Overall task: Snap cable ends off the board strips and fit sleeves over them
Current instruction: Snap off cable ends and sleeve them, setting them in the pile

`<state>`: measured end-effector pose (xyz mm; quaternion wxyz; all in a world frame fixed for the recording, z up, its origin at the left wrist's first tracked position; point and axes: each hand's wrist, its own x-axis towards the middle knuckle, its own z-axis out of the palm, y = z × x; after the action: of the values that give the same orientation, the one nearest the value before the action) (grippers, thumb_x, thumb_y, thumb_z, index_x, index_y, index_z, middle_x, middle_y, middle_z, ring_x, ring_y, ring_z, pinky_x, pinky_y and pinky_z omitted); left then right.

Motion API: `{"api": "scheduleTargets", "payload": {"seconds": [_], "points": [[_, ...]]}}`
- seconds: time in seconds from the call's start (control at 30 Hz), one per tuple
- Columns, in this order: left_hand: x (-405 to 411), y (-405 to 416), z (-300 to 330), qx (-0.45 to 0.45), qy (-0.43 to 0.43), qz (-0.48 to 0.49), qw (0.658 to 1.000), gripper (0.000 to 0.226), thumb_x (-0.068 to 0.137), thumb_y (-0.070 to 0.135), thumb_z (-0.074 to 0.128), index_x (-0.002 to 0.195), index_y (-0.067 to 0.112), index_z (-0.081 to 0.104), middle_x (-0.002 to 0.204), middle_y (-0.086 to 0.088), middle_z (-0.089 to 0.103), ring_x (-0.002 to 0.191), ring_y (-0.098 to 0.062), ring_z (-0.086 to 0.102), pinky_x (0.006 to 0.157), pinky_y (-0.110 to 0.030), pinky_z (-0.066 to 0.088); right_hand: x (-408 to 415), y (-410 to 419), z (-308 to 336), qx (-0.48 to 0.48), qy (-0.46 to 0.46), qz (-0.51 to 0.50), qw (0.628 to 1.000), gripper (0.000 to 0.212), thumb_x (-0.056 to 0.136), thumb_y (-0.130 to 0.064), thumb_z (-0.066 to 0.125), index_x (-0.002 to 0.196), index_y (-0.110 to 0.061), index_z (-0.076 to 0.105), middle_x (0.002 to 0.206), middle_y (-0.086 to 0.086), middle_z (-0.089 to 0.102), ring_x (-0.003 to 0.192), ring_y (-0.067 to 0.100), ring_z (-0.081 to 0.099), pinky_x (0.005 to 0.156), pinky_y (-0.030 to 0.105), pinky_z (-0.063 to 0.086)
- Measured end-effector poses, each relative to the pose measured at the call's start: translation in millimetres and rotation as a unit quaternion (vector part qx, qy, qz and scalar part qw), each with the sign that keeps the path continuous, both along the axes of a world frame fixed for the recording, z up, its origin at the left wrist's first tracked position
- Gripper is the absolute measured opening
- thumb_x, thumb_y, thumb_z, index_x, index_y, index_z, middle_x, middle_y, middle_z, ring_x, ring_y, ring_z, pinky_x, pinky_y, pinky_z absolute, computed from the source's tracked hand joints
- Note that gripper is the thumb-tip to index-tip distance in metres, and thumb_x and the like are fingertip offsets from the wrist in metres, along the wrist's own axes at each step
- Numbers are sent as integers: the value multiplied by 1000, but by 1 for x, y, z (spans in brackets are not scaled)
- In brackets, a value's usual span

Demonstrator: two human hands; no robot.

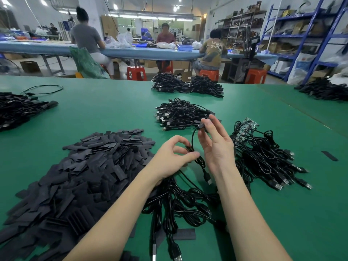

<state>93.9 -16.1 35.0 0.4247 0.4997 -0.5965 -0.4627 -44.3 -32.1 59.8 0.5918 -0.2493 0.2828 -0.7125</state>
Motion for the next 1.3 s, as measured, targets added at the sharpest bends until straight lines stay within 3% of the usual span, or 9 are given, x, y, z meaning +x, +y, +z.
{"api": "scheduleTargets", "payload": {"seconds": [0.1,0.27,0.37,0.43,0.57,0.63,0.87,1.1,1.3], "points": [[-8,-1,1,-13,24,22,999,28,82,26,83,96,23,59,80,3,76,65,-12,71,68,-21,57,2,-3,0,0,-7,0,1000,25,88,-6,74,112,-13,69,101,6,72,90,18,64,72,21,58],[-10,-11,5,-20,21,79,996,22,89,16,71,94,29,54,96,-4,69,65,-17,71,85,-51,60,-7,-6,-2,-4,-4,-13,1000,28,92,-17,71,119,-13,62,103,4,76,87,19,71,76,27,61],[-2,-34,24,-83,-77,101,988,25,88,17,66,96,35,50,88,4,67,63,-9,61,62,-36,53,-8,-8,-15,66,136,-21,988,25,94,-27,70,116,-16,63,103,3,77,82,19,72,72,29,61],[2,-56,43,-128,-148,110,974,26,87,15,64,101,30,48,78,6,64,59,-4,55,61,-26,43,-5,-8,-26,102,274,2,956,23,95,-28,69,114,-16,65,101,2,75,81,18,70,70,28,59],[0,-104,82,-188,-312,99,926,28,87,12,59,107,21,43,92,-4,66,82,-21,59,76,-35,50,8,-10,-45,64,576,35,814,14,89,-38,70,99,-28,73,88,-15,71,82,0,65,72,19,50],[-3,-128,96,-221,-394,89,888,26,87,12,58,108,19,44,98,-4,64,90,-26,60,79,-41,52,10,-10,-48,51,618,30,784,11,88,-40,68,91,-30,73,83,-19,70,80,-4,63,67,17,46],[-9,-188,99,-232,-540,97,803,21,89,1,52,106,12,59,114,-10,61,103,-33,58,84,-41,50,6,-17,-50,71,600,18,797,13,88,-41,66,84,-31,74,76,-17,71,75,0,64,62,20,45],[1,-186,59,-198,-507,38,838,24,97,21,55,118,12,59,124,-9,58,114,-28,55,101,-43,45,4,-18,-50,71,587,21,806,13,87,-40,67,82,-31,74,72,-14,71,73,5,65,68,24,51],[26,-115,53,-257,-330,90,904,18,94,21,62,110,15,63,117,-4,64,111,-21,57,97,-32,44,5,-14,-46,59,603,23,795,12,87,-38,67,83,-30,75,75,-13,73,77,9,68,72,28,54]]}}
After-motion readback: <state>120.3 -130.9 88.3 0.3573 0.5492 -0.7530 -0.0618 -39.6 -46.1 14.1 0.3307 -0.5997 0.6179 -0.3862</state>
